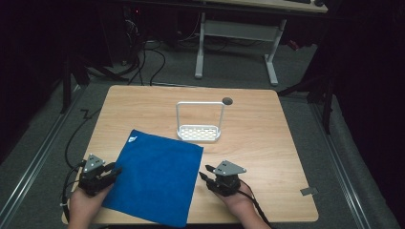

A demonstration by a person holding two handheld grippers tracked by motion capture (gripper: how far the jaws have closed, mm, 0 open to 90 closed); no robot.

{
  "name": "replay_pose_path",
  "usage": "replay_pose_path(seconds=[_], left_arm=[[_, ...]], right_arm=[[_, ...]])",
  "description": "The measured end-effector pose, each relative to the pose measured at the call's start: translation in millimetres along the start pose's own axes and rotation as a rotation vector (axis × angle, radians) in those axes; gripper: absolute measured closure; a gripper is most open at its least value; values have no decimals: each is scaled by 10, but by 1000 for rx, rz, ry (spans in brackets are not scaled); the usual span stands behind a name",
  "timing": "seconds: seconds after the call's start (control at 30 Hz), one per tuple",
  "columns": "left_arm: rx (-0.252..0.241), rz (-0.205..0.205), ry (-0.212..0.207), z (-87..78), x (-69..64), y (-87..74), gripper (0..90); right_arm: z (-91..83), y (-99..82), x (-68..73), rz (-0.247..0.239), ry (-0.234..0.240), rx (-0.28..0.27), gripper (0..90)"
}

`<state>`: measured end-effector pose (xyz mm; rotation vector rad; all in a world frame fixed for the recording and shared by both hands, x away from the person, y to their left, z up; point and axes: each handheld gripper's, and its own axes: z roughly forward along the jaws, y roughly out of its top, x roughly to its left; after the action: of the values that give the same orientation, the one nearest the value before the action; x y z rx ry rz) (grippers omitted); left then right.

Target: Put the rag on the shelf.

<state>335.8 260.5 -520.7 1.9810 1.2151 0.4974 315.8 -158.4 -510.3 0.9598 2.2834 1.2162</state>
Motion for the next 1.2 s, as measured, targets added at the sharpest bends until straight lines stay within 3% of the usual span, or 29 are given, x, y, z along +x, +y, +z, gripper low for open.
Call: replay_pose_path(seconds=[0.13,0.33,0.53,0.7,0.93,1.03,1.2], left_arm=[[34,-2,-15,-25,1,-82,757],[57,1,-27,-62,-6,-157,843],[72,22,-26,-77,-27,-172,890],[75,29,-38,-71,-28,-166,900],[80,40,-67,-49,-58,-148,900],[87,79,-86,-20,-140,-115,899],[99,106,-149,32,-298,-74,896]], right_arm=[[142,45,118,-23,52,30,763],[302,68,239,-71,108,83,872],[386,71,290,-91,145,130,900],[427,50,309,-106,141,169,900],[382,28,256,-97,135,176,900],[345,9,223,-82,128,182,900],[249,-38,139,-82,106,193,900]])
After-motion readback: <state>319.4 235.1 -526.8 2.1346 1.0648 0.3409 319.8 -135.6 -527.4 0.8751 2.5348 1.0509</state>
